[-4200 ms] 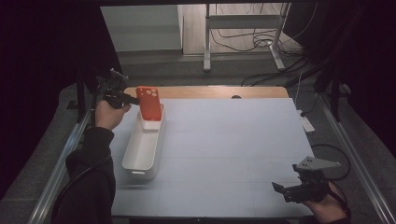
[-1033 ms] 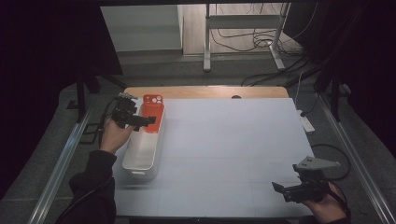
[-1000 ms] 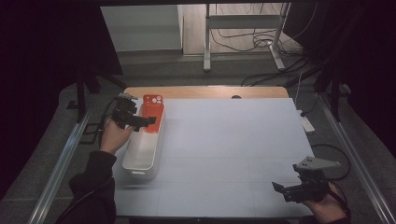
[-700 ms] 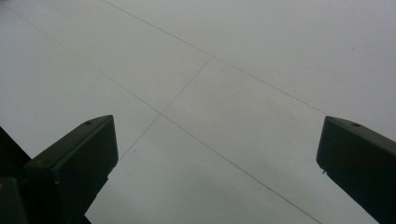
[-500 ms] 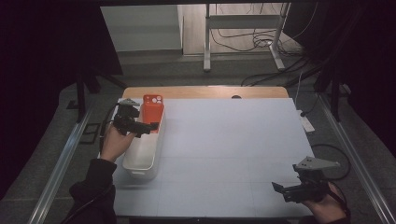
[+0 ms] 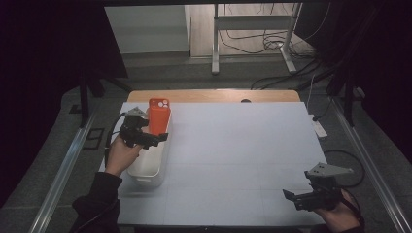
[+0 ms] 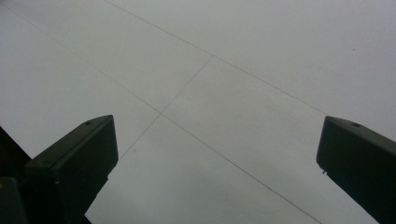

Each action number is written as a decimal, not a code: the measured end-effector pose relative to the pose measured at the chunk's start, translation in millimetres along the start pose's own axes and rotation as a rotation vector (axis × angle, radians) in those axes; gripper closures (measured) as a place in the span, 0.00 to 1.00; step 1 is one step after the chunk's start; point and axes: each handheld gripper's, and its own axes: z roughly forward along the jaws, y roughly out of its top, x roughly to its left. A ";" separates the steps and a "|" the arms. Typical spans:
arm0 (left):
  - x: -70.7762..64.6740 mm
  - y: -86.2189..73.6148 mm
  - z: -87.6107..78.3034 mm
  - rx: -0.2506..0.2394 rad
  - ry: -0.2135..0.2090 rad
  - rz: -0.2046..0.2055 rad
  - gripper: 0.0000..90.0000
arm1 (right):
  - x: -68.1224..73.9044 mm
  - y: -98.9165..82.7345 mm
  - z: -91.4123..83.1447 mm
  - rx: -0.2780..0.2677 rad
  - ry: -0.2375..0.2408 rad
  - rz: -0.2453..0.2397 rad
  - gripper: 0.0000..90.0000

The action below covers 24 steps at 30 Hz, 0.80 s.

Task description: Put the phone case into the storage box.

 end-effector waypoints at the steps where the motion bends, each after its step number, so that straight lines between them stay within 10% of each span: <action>1: -1.7 -0.8 -0.3 -0.002 0.001 0.002 0.00 | 0.0 0.0 0.0 0.000 0.000 0.000 0.00; 24: -41.7 -33.8 -24.4 -0.047 -0.041 0.043 0.00 | 0.1 -0.4 -0.8 -0.006 0.001 -0.005 0.00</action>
